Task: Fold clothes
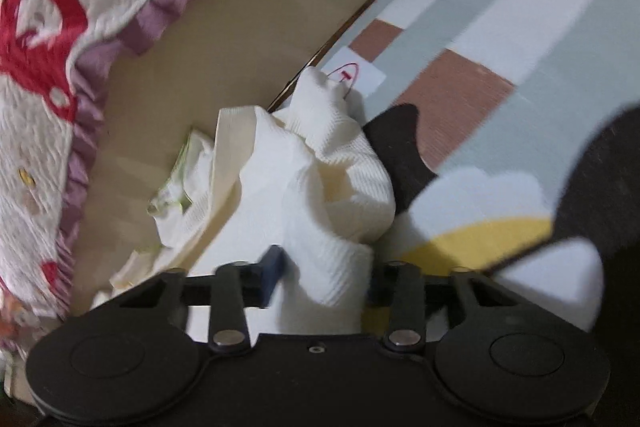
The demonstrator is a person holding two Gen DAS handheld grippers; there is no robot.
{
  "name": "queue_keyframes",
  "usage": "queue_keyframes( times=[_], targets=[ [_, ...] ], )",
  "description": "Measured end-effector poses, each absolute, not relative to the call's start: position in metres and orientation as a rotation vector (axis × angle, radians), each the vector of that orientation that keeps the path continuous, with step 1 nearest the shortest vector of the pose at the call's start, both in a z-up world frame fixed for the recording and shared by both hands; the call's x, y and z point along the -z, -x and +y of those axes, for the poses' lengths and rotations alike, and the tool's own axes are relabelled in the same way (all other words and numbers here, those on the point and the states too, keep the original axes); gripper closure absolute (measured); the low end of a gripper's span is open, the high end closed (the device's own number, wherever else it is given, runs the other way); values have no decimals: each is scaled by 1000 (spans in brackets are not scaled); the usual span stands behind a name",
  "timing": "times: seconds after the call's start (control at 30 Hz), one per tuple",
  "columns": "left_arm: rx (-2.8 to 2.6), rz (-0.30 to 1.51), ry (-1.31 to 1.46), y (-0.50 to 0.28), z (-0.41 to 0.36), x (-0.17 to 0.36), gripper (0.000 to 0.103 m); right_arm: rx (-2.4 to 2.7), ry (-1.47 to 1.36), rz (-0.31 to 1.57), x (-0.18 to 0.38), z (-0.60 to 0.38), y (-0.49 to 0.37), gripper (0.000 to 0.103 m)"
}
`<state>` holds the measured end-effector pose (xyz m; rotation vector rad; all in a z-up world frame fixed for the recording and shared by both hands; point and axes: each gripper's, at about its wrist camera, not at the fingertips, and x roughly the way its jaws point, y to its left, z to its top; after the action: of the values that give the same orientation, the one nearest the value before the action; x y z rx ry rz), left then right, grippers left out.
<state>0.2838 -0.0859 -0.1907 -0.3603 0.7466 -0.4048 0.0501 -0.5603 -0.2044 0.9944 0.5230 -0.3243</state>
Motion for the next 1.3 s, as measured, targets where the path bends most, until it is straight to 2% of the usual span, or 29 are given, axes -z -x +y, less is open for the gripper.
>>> queue_keyframes(
  times=[0.03,0.07,0.1,0.3,0.43,0.6,0.67,0.73,0.83,0.97,1.1,1.2,1.27,1.3],
  targets=[
    [410,744,350,-286,-89,191,40,309,-970,536,204,-561,-52,83],
    [410,746,335,-286,-90,190,79,294,-945,548,204,-562,-54,84],
    [411,751,316,-287,-91,187,93,285,-930,546,201,-563,-54,85],
    [435,664,141,-268,-102,145,94,245,-842,511,169,-561,-44,90],
    [594,691,289,-249,-80,116,94,214,-785,557,141,-555,-34,91],
    [600,703,154,-200,-47,83,94,214,-715,642,112,-538,7,92],
    [589,779,149,-185,-26,86,94,218,-718,668,107,-532,33,92],
    [555,936,126,-170,-9,108,94,227,-732,717,112,-525,59,92],
    [498,1096,45,-156,-4,140,93,258,-679,863,133,-511,79,92],
    [451,1091,-5,-153,-2,138,93,302,-647,910,154,-504,84,93],
    [394,1079,-12,-151,6,135,92,291,-599,891,143,-499,86,93],
    [352,1071,-17,-149,11,132,80,293,-610,895,147,-501,88,93],
    [324,1064,-20,-148,15,131,59,310,-565,925,155,-497,87,90],
    [309,1061,-22,-148,17,130,57,326,-557,936,157,-497,89,88]
  ],
)
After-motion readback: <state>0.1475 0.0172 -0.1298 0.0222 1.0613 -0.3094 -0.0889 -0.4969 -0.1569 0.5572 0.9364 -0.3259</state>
